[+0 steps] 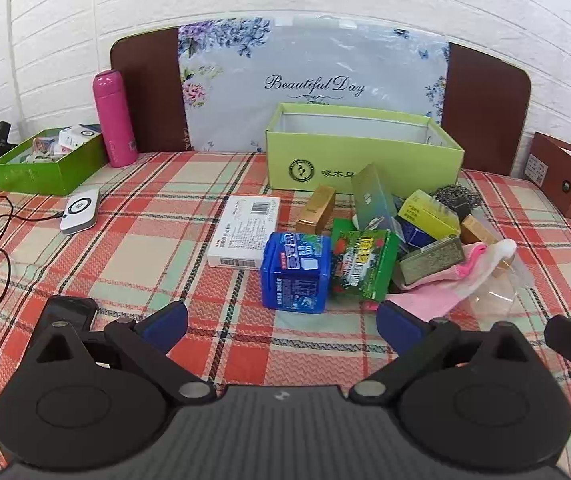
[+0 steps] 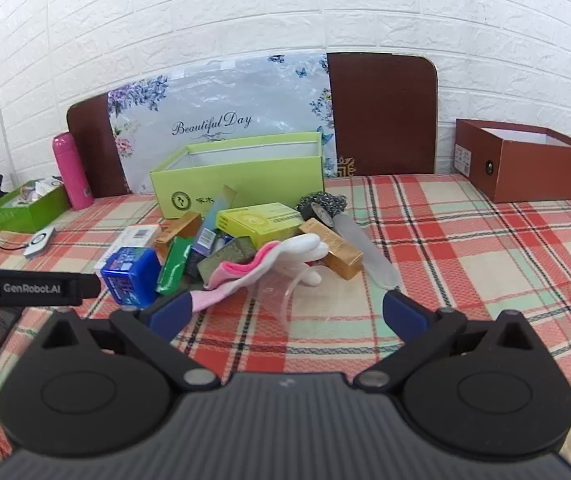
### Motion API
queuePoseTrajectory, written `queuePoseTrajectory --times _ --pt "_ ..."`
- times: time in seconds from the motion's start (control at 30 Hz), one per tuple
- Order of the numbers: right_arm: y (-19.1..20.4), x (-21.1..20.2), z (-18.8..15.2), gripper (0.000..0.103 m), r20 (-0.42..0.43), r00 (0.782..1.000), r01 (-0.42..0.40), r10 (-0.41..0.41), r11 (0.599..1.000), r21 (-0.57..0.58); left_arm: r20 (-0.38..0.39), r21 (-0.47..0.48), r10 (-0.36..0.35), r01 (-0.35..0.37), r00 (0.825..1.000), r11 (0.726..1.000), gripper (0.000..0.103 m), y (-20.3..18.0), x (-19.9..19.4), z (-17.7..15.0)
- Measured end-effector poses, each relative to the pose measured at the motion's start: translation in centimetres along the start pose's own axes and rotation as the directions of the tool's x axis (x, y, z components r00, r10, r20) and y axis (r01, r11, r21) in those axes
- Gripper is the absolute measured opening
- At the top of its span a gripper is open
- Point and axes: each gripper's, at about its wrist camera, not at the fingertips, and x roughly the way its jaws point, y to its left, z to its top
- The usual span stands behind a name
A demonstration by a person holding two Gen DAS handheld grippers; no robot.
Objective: Organize objects
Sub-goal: 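Move the left tool toward the blue square container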
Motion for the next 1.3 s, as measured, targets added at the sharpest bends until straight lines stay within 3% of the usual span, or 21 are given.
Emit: queuePoseTrajectory --times 0.37,1.3 --pt "0.7 1.0 -0.3 0.103 -0.001 1.000 0.004 -0.005 0.999 -0.032 -0.025 -0.012 -0.008 0.007 1.000 1.000 0.103 0.6 1.2 0.0" --pt "-0.8 6.4 -1.1 0.103 -0.107 0.994 -0.020 0.018 1.000 -0.011 -0.116 -0.005 -0.003 0.002 0.993 1.000 0.103 0.2 6.2 0.6"
